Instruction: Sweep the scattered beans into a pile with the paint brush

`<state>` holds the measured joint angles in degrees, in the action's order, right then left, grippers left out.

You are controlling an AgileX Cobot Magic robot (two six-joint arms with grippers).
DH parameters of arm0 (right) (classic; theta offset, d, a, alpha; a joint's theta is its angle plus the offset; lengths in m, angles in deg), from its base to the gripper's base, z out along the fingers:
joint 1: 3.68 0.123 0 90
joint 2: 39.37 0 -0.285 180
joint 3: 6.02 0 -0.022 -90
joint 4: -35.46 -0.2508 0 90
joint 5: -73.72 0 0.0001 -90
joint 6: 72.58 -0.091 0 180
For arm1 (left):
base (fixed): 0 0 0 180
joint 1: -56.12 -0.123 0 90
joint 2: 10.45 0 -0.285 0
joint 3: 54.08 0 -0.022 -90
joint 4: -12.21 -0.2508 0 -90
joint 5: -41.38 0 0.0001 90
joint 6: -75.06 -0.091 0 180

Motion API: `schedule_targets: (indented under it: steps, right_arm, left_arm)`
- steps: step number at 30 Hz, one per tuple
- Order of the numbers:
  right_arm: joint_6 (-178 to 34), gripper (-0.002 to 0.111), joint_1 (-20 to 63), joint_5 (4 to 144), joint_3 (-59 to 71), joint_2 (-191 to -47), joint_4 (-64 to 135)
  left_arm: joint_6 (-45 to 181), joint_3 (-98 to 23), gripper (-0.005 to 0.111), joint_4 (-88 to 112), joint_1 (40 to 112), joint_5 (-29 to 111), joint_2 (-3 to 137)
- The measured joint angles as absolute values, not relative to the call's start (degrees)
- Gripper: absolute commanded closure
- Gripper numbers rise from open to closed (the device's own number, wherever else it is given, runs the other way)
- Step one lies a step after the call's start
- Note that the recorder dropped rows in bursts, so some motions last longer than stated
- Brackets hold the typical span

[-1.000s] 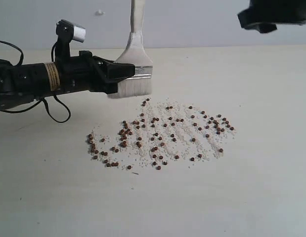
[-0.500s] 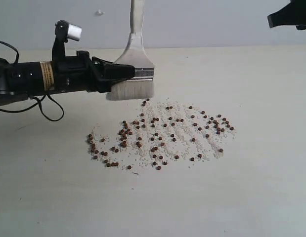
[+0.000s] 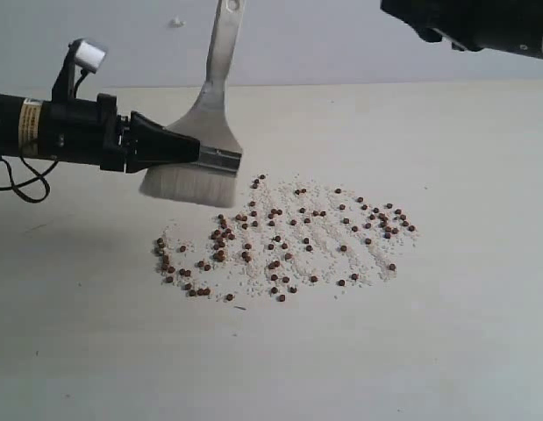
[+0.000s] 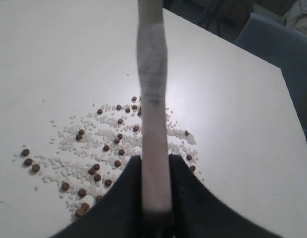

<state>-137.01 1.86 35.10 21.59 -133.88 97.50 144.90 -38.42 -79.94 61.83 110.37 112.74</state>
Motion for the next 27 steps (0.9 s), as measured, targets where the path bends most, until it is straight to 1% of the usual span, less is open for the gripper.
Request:
schedule_targets:
  steps: [7,8,13,14,15,18,19,22,27]
  right_arm:
    - [-138.1,0.067,1.9,11.1,21.6,-142.9,102.7]
    - [-137.9,0.067,1.9,6.7,21.6,-146.4,103.1]
    - [-138.1,0.068,1.9,5.0,21.6,-152.8,100.4]
    - [-139.0,0.067,1.9,5.0,21.6,-153.5,99.8]
    - [-139.7,0.064,1.9,5.0,21.6,-154.1,99.2]
    - [-140.5,0.045,1.9,4.6,21.0,-155.6,97.4]
    - [-140.7,0.045,1.9,4.6,20.2,-156.7,97.2]
    - [-139.3,0.048,2.3,4.6,16.3,-159.4,98.6]
    - [-136.8,0.047,7.0,4.5,6.7,-163.6,106.0]
  left_arm:
    - [144.5,-38.4,0.107,-80.8,61.8,110.4,116.1]
    - [144.5,-38.4,0.107,-80.8,61.8,110.4,116.2]
    - [144.4,-38.4,0.107,-80.5,61.8,110.4,116.2]
    - [144.3,-38.4,0.107,-80.5,61.8,110.4,116.2]
    - [144.3,-38.4,0.107,-80.5,61.8,110.4,116.2]
    - [144.3,-38.4,0.107,-80.2,61.8,110.4,116.2]
    - [144.2,-38.4,0.107,-80.1,61.8,110.4,116.2]
    - [144.0,-38.4,0.107,-79.6,61.8,110.4,116.2]
    - [144.6,-38.4,0.107,-79.6,61.8,110.4,116.2]
